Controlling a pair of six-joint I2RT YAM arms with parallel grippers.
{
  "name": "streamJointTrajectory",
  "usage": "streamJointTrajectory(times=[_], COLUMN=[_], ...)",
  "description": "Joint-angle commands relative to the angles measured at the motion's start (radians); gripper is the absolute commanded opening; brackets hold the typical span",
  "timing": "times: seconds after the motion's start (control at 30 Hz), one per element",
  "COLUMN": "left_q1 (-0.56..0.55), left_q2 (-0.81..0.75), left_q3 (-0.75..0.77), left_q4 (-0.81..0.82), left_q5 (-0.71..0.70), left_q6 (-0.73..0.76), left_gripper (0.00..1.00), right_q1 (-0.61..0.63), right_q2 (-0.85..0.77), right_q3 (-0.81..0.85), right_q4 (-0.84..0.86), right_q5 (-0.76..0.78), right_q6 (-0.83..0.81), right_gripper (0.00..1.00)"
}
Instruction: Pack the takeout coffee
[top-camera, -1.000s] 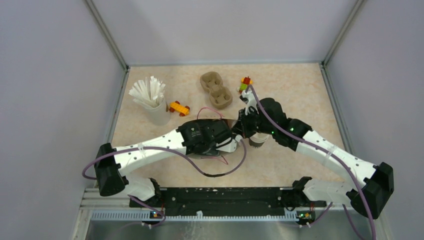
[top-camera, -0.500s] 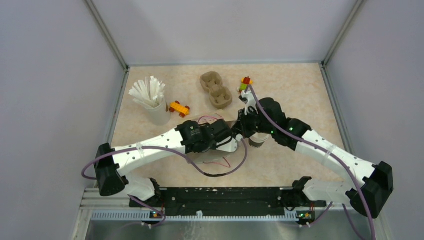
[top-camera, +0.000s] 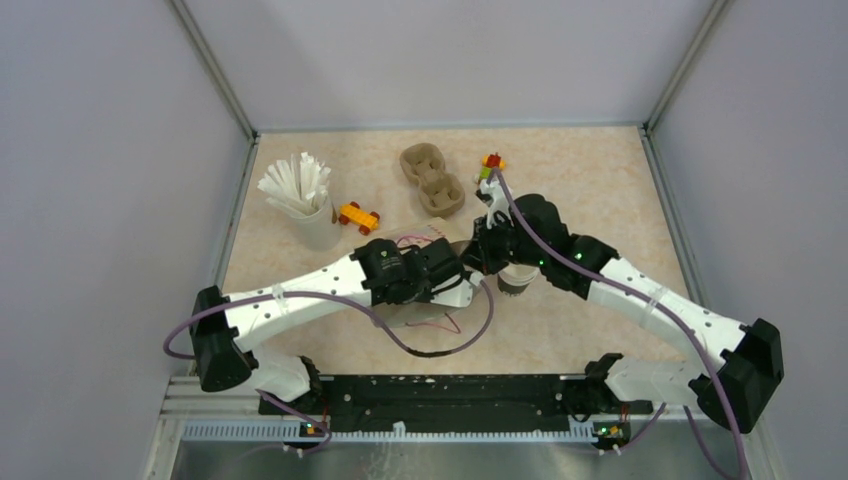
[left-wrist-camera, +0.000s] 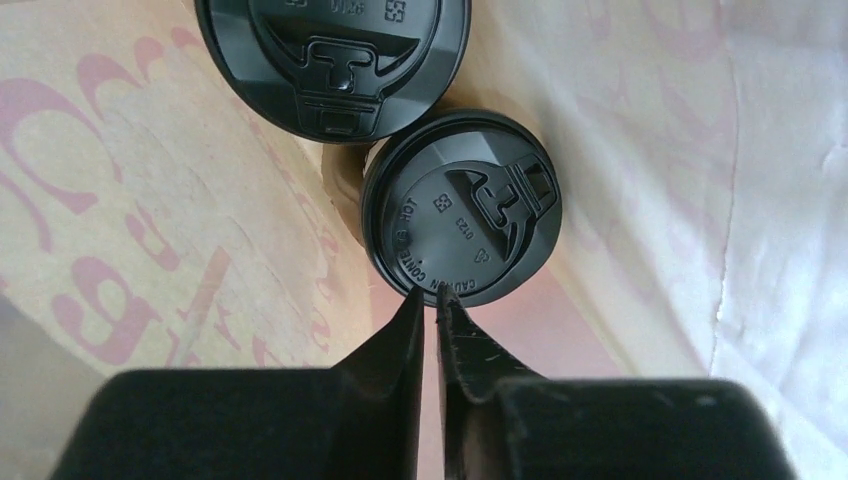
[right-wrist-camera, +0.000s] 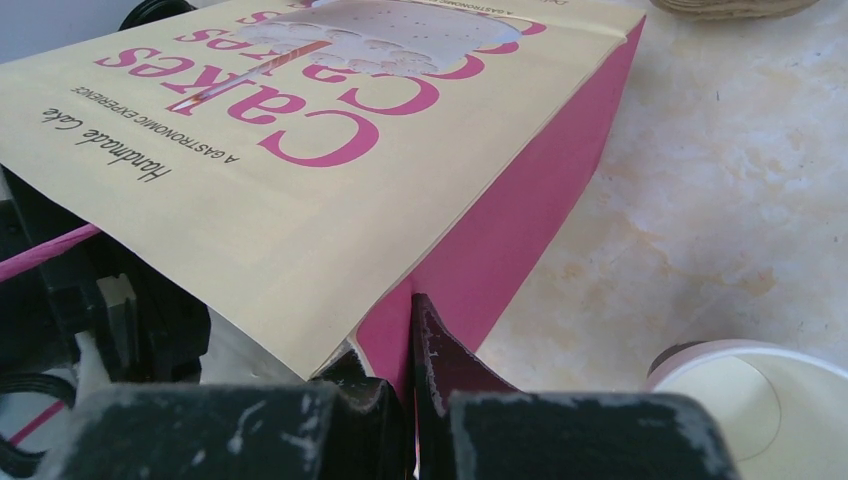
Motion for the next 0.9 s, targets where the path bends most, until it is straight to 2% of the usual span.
streamJointTrajectory(times=[0.0,0.33,0.53,0.87], left_q1=[-0.003,-0.003,-0.003,0.015], left_q2=[0.014,0.009,-0.004,-0.036], left_q3=[0.069,0.042,-0.05,-0.165], left_q4=[-0.027,-0.027,0.027,0.122], left_q5=[0.042,0.07,0.015,-0.071], left_q6=[-0.026,-0.041,-0.034,0.006], left_gripper=[0.2,0.22,0.17,0.14], right_q1=[-0.006,-0.006,-0.006,-0.006], right_q2=[0.015,0.025,0.028,0.024], right_q3=[0.053,0.066,0.068,0.075], right_q4=[0.035,0.032,0.031,0.019], right_q5=[-0.007,-0.007,-0.009,-0.012], right_q6=[0.001,-0.001,-0.001,-0.011], right_gripper=[0.0,0.0,0.0,0.0])
